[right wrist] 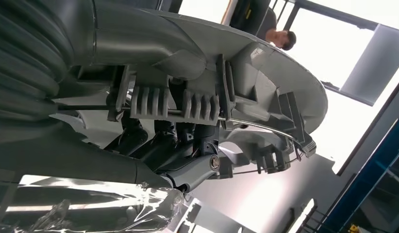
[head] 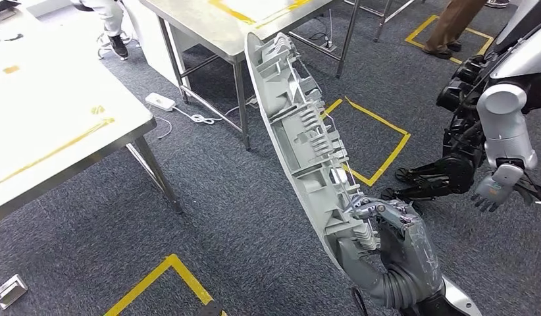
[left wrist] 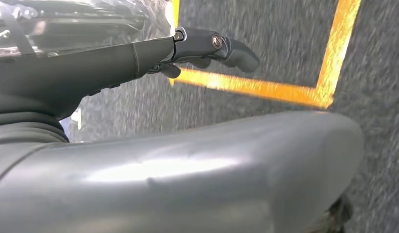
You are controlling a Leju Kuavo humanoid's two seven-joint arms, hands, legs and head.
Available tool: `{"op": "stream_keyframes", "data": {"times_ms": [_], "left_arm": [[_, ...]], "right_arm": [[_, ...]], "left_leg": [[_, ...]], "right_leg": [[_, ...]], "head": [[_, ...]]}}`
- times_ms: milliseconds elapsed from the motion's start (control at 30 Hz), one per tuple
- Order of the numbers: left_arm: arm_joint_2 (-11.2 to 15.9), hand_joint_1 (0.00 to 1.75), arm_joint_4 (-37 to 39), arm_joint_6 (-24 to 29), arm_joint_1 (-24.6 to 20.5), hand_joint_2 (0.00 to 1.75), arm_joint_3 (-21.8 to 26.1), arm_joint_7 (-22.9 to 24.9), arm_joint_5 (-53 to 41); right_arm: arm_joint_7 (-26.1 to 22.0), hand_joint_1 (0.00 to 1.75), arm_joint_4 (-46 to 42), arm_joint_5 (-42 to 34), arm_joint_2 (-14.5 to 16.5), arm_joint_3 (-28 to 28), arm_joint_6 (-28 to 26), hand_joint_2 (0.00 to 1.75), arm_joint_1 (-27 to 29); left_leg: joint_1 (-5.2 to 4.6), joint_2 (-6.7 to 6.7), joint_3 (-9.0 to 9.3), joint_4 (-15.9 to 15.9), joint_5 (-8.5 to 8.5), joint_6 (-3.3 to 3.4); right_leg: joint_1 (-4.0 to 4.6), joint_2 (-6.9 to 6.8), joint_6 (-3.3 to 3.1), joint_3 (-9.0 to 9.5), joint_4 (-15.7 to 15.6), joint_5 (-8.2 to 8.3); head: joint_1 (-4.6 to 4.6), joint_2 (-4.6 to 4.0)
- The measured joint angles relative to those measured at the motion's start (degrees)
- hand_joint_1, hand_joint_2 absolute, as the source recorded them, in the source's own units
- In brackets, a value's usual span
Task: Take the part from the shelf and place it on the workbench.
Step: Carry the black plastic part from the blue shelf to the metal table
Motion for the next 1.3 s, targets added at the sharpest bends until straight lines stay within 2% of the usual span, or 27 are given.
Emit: {"op": "stream_keyframes", "data": {"times_ms": [33,67,100,167,233,267,333,367,400,467,533,567,600,667,733,767,800,833,900,967,1033,1067,1100,1167,1200,1267,1300], "left_arm": [[0.01,0.00,0.01,0.04,0.04,1.75,-0.02,0.17,-0.01],[0.02,0.00,0.01,0.11,0.06,1.75,-0.03,0.30,-0.02],[0.07,0.00,0.02,0.17,0.01,1.75,-0.04,0.42,-0.04],[0.19,0.00,0.04,0.23,-0.18,1.75,-0.04,0.56,-0.07],[0.27,0.00,0.04,0.22,-0.26,1.75,-0.06,0.61,-0.07],[0.31,0.00,0.04,0.21,-0.23,1.75,-0.08,0.63,-0.08],[0.44,0.00,0.04,0.22,-0.20,1.75,-0.18,0.66,-0.08],[0.48,0.00,0.04,0.22,-0.25,1.75,-0.26,0.67,-0.09],[0.52,0.00,0.03,0.23,-0.34,1.75,-0.36,0.65,-0.11],[0.55,0.00,0.03,0.27,-0.44,1.75,-0.51,0.64,-0.17],[0.57,0.00,0.04,0.30,-0.34,1.75,-0.63,0.65,-0.22],[0.57,0.00,0.04,0.30,-0.31,1.75,-0.67,0.66,-0.25],[0.57,0.00,0.04,0.30,-0.35,1.75,-0.70,0.67,-0.30],[0.58,0.00,0.04,0.31,-0.59,1.75,-0.72,0.68,-0.38],[0.58,0.00,0.04,0.30,-0.74,1.75,-0.75,0.67,-0.41],[0.59,0.00,0.04,0.30,-0.74,1.75,-0.76,0.68,-0.41],[0.61,0.00,0.04,0.30,-0.72,1.75,-0.77,0.68,-0.41],[0.61,0.00,0.04,0.30,-0.72,1.75,-0.78,0.69,-0.40],[0.53,0.00,0.02,0.30,-0.74,1.75,-0.79,0.69,-0.41],[0.45,0.00,0.00,0.28,-0.73,1.75,-0.80,0.69,-0.42],[0.46,0.00,0.01,0.23,-0.59,1.75,-0.84,0.72,-0.43],[0.49,0.00,0.02,0.23,-0.49,1.75,-0.85,0.74,-0.44],[0.51,0.00,0.02,0.23,-0.42,1.75,-0.87,0.75,-0.44],[0.55,0.00,0.03,0.26,-0.50,1.75,-0.87,0.75,-0.46],[0.56,0.00,0.03,0.26,-0.58,1.75,-0.87,0.75,-0.46],[0.60,0.00,0.04,0.26,-0.62,1.75,-0.88,0.76,-0.47],[0.61,0.00,0.04,0.26,-0.57,1.75,-0.89,0.77,-0.47]], "right_arm": [[0.09,1.75,0.00,0.00,0.00,-0.02,0.01,1.75,-0.09],[0.17,1.75,0.00,0.01,0.02,-0.03,0.00,1.75,-0.14],[0.26,1.75,-0.02,0.01,0.03,-0.05,-0.02,1.75,-0.18],[0.37,1.75,-0.03,0.02,0.07,-0.05,-0.12,1.75,-0.18],[0.39,1.75,-0.02,0.02,0.07,-0.02,-0.19,1.75,-0.15],[0.39,1.75,0.00,0.02,0.07,0.01,-0.19,1.75,-0.14],[0.40,1.75,0.01,0.02,0.07,0.05,-0.18,1.75,-0.13],[0.40,1.75,0.01,0.02,0.07,0.05,-0.17,1.75,-0.13],[0.40,1.75,0.01,0.02,0.06,0.05,-0.17,1.75,-0.12],[0.42,1.75,0.01,0.03,0.05,0.04,-0.19,1.75,-0.17],[0.44,1.75,0.01,0.03,0.04,0.02,-0.20,1.75,-0.29],[0.45,1.75,0.01,0.03,0.04,0.00,-0.20,1.75,-0.32],[0.46,1.75,0.01,0.03,0.04,-0.02,-0.19,1.75,-0.34],[0.47,1.75,0.01,0.03,0.04,-0.04,-0.19,1.75,-0.32],[0.48,1.75,0.02,0.03,0.04,-0.02,-0.19,1.75,-0.27],[0.48,1.75,0.02,0.03,0.04,-0.01,-0.19,1.75,-0.26],[0.48,1.75,0.03,0.02,0.04,-0.01,-0.19,1.75,-0.26],[0.48,1.75,0.03,0.02,0.04,-0.02,-0.19,1.75,-0.26],[0.48,1.75,0.02,0.02,0.03,-0.05,-0.19,1.75,-0.28],[0.49,1.75,0.01,0.02,0.01,-0.05,-0.19,1.75,-0.32],[0.49,1.75,0.01,0.02,-0.01,-0.08,-0.19,1.75,-0.42],[0.51,1.75,0.01,0.02,0.00,-0.10,-0.19,1.75,-0.47],[0.50,1.75,0.00,0.02,0.01,-0.14,-0.20,1.75,-0.52],[0.50,1.75,0.00,0.02,0.04,-0.19,-0.24,1.75,-0.52],[0.50,1.75,0.00,0.02,0.04,-0.21,-0.26,1.75,-0.51],[0.52,1.75,0.03,0.02,0.04,-0.21,-0.26,1.75,-0.47],[0.53,1.75,0.03,0.02,0.04,-0.21,-0.25,1.75,-0.47]], "left_leg": [[0.06,-0.20,-0.12,-0.04,-0.01,-0.30],[-0.10,0.65,-0.33,0.31,-0.40,-0.55],[-0.31,2.28,-0.91,1.67,-1.41,-0.78],[-0.56,6.40,-3.33,7.47,-4.73,-1.16],[-0.32,8.01,-5.81,13.31,-6.94,-1.66],[-0.16,8.32,-6.02,13.91,-6.66,-1.94],[0.12,9.41,-3.40,8.90,-3.34,-2.37],[-0.05,10.88,-1.59,5.37,-2.03,-2.46],[-0.28,12.21,-0.06,2.40,-1.10,-2.19],[-0.80,13.50,0.84,0.40,-1.21,-1.15],[-0.73,12.12,0.67,0.35,-1.06,-0.12],[-0.61,11.43,0.61,0.33,-0.99,0.20],[-0.46,10.71,0.59,0.27,-0.88,0.52],[-0.31,9.25,0.54,0.23,-0.76,1.01],[-0.39,7.55,0.55,0.24,-0.71,1.23],[-0.46,6.63,0.57,0.25,-0.69,1.26],[-0.54,5.70,0.60,0.25,-0.66,1.27],[-0.58,4.76,0.62,0.25,-0.62,1.26],[-0.52,3.03,0.52,0.28,-0.49,1.09],[-0.23,1.65,0.14,0.29,-0.27,0.58],[0.05,0.32,-0.18,0.07,0.03,-0.23],[-0.02,0.67,-0.36,0.13,-0.10,-0.59],[-0.19,1.89,-0.72,0.85,-0.75,-0.88],[-0.44,5.87,-2.79,5.70,-3.73,-1.32],[-0.38,7.23,-4.28,9.27,-5.45,-1.55],[-0.14,8.25,-6.22,13.99,-6.84,-1.99],[-0.04,8.47,-5.88,13.59,-6.07,-2.14]], "right_leg": [[-0.05,-0.80,-0.07,0.28,-0.50,0.21],[-0.13,-1.61,-0.18,0.69,-1.20,0.46],[-0.23,-2.54,-0.31,1.14,-1.91,0.73],[-0.27,-4.31,-0.50,1.72,-2.57,0.85],[-0.30,-6.09,-0.49,1.85,-2.41,0.55],[-0.35,-6.94,-0.38,1.87,-2.26,0.34],[-0.55,-8.52,0.04,1.98,-1.70,-0.24],[-0.53,-9.23,0.35,2.02,-1.34,-0.61],[-0.43,-9.90,0.68,2.02,-0.90,-1.00],[-0.08,-11.10,1.21,2.06,-0.39,-1.51],[-0.07,-11.98,1.64,2.23,-0.26,-1.88],[-0.27,-11.14,1.88,2.18,0.12,-2.38],[-0.50,-9.49,2.12,1.66,1.49,-3.42],[-0.84,-5.66,2.41,-1.19,7.66,-6.70],[-0.85,-4.55,2.39,-5.04,14.83,-9.13],[-0.83,-4.46,2.26,-6.08,16.30,-8.90],[-0.80,-4.27,1.99,-6.06,15.42,-7.49],[-0.74,-3.78,1.61,-5.05,12.51,-5.28],[-0.67,-1.00,0.69,-1.94,4.68,-1.25],[-0.53,0.91,0.31,-0.28,0.65,-0.05],[-0.44,-0.06,0.31,0.09,-0.11,0.04],[-0.50,-0.85,0.24,0.39,-0.63,0.23],[-0.62,-1.70,0.12,0.75,-1.21,0.44],[-0.72,-3.51,-0.12,1.33,-1.90,0.64],[-0.69,-4.40,-0.21,1.42,-1.90,0.57],[-0.70,-6.15,-0.17,1.47,-1.68,0.30],[-0.73,-6.94,-0.07,1.49,-1.50,0.11]], "head": [[0.02,0.00],[-0.02,0.00],[-0.22,0.00],[-0.61,0.00],[-0.79,0.00],[-0.84,0.00],[-0.92,0.00],[-0.99,0.00],[-1.15,0.00],[-1.17,0.00],[-0.95,0.00],[-0.85,0.00],[-0.75,0.00],[-0.43,0.00],[-0.20,0.00],[-0.16,0.00],[-0.14,0.00],[-0.13,0.00],[-0.13,0.00],[-0.10,0.00],[-0.03,0.00],[-0.04,0.00],[-0.19,0.00],[-0.57,0.00],[-0.75,0.00],[-0.85,0.00],[-0.91,0.00]]}}
